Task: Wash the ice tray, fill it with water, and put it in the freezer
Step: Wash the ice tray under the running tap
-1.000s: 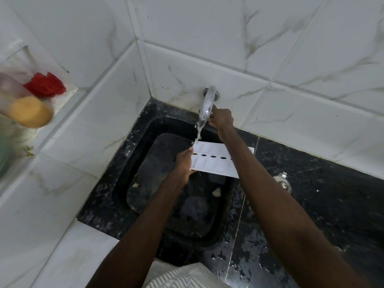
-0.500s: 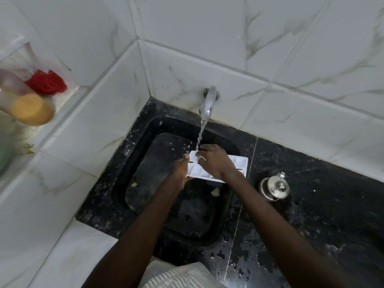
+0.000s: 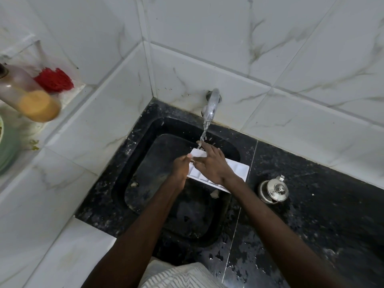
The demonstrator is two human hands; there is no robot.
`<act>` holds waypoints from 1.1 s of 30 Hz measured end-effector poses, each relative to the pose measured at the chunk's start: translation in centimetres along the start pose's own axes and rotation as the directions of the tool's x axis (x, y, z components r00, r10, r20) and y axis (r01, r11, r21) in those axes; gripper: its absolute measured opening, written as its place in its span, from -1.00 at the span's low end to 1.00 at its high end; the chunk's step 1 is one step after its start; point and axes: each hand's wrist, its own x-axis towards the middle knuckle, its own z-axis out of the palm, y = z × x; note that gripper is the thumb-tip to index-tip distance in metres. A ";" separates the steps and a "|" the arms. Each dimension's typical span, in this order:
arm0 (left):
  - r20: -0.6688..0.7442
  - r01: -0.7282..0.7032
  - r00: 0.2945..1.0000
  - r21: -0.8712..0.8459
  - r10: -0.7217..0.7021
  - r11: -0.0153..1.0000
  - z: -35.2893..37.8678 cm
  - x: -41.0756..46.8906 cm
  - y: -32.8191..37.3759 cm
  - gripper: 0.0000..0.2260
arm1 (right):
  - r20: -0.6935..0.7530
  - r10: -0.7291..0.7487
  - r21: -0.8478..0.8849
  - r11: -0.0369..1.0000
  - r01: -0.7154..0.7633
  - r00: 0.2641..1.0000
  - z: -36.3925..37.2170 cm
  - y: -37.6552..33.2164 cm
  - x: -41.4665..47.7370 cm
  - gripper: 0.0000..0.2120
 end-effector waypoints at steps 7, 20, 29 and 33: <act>0.005 -0.015 1.000 0.076 0.015 0.997 -0.2 -0.1 0.3 -0.70 | -0.072 0.062 -0.007 0.998 -0.063 0.995 -0.5 0.4 0.6 -0.55; -0.012 0.158 0.987 -0.031 -0.159 0.987 -1.3 0.2 -2.1 -0.73 | 0.030 0.152 0.035 0.988 -0.153 0.988 0.7 0.2 -0.4 -0.67; -0.143 -0.060 0.988 -0.013 0.057 0.998 -0.2 -0.1 -1.5 -0.76 | -0.136 0.135 0.005 0.991 -0.136 0.981 0.6 0.5 -0.7 -0.62; -0.188 -0.144 0.972 -0.001 0.141 0.990 -0.4 0.0 -0.6 -0.74 | -0.118 0.072 0.032 0.997 -0.068 0.990 0.8 -0.6 -0.1 -0.57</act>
